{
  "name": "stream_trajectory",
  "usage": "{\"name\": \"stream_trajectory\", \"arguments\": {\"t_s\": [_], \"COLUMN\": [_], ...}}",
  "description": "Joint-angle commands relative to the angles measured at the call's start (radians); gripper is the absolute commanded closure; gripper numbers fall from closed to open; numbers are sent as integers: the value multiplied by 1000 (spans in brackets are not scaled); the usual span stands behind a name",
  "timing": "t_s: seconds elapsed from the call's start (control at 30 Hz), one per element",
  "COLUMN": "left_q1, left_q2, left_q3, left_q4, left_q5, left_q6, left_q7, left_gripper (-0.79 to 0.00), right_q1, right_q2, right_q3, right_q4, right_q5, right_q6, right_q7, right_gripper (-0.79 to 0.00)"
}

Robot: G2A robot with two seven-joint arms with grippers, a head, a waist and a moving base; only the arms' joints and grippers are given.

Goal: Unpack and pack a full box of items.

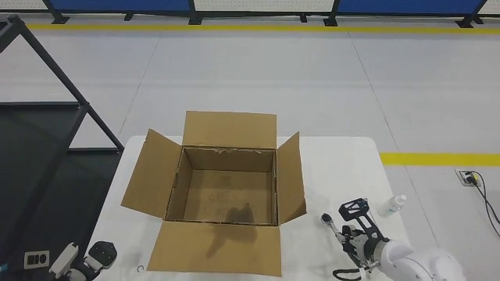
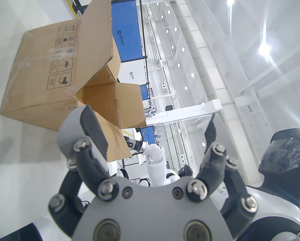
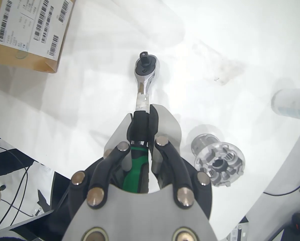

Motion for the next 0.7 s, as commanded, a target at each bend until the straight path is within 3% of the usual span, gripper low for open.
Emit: {"name": "stream_trajectory", "arguments": {"t_s": [0.0, 0.27, 0.67], "left_q1": [0, 0, 0], "left_q2": [0, 0, 0], "left_q3": [0, 0, 0], "left_q4": [0, 0, 0], "left_q5": [0, 0, 0], "left_q6": [0, 0, 0], "left_q7": [0, 0, 0], "left_gripper": [-785, -785, -785], "right_q1": [18, 46, 49], "right_q2": [-1, -1, 5], "right_q3": [-16, -37, -57], "right_q4": [41, 135, 158], "right_q5": [4, 29, 10], "right_q6": [6, 9, 16], "right_q7": [-4, -18, -24], "right_gripper": [0, 0, 0]}}
